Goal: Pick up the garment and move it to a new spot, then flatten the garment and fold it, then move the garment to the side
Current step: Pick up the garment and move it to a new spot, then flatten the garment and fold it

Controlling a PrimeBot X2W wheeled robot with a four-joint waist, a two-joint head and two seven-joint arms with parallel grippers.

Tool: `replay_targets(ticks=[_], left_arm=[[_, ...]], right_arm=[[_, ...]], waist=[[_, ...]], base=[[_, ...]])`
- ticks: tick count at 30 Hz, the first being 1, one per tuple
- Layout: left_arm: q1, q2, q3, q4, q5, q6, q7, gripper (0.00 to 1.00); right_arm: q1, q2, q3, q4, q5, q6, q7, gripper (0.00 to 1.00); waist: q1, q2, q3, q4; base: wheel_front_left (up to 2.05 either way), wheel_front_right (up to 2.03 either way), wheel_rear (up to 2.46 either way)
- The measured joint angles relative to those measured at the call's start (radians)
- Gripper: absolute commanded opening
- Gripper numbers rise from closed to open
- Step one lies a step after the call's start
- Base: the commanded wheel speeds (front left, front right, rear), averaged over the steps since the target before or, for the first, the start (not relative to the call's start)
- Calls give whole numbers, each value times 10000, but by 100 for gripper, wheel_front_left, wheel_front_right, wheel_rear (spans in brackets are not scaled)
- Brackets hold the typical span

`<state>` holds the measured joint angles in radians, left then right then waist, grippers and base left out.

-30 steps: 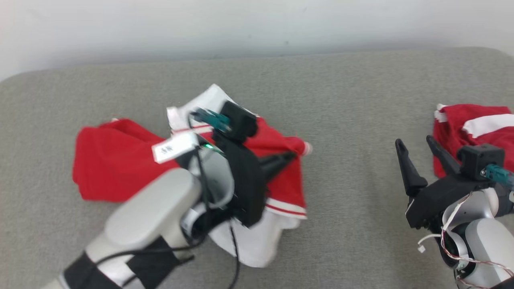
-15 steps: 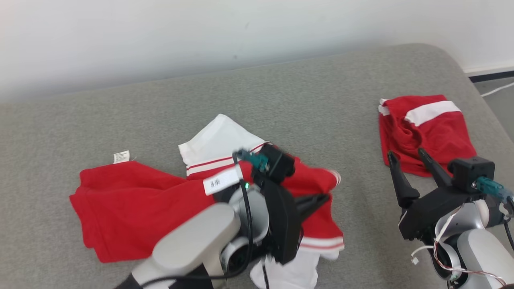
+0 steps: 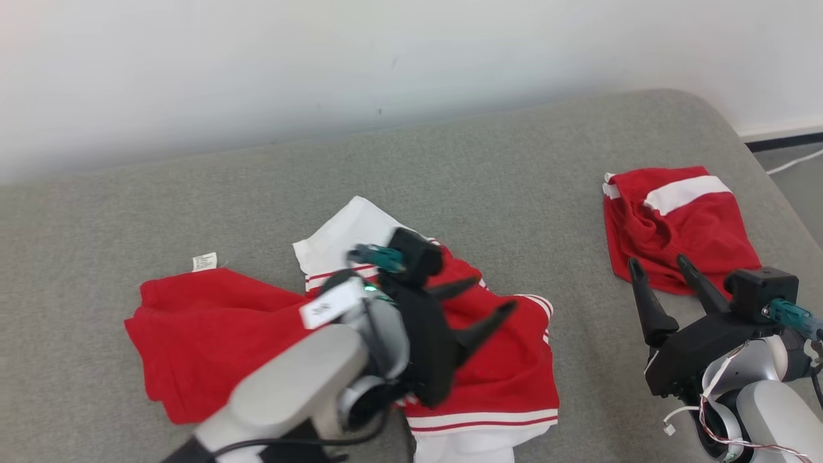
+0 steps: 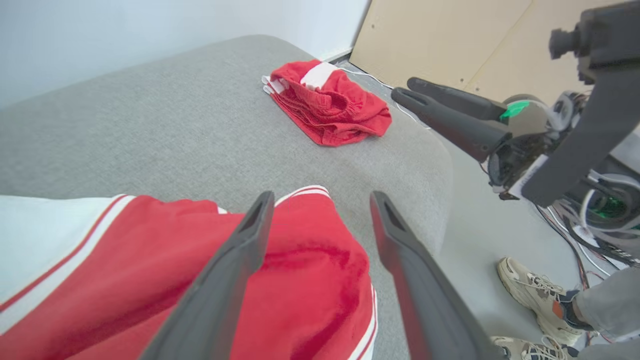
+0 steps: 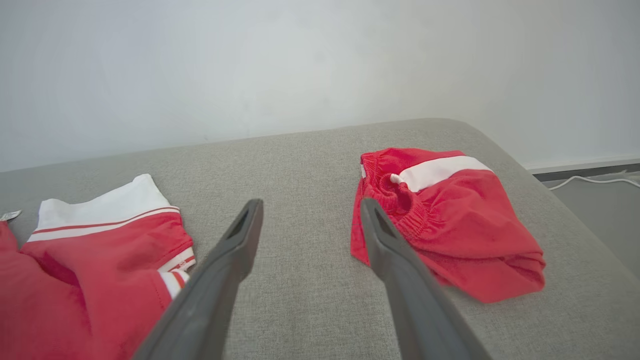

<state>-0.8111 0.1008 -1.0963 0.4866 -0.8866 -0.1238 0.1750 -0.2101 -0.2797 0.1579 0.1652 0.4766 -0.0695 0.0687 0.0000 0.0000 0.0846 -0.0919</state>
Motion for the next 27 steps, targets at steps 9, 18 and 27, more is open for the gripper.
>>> replay_targets(ticks=[9,18,27], left_arm=[[907,2196,541,579,426,980,-782,100],[1329,3106,1005,1267,407,1687,-1127,100],[1361,3448,1524,2410,33,2117,-1267,100]], right_arm=[[562,42,-102,-2,165,36,-134,100],[585,59,-58,-88,207,81,-165,100],[584,56,-27,-178,207,82,-159,100]], waist=[[0,-1,-297,496],[0,0,-314,819],[0,0,-121,803]], base=[[0,0,0],[0,0,0],[0,0,0]])
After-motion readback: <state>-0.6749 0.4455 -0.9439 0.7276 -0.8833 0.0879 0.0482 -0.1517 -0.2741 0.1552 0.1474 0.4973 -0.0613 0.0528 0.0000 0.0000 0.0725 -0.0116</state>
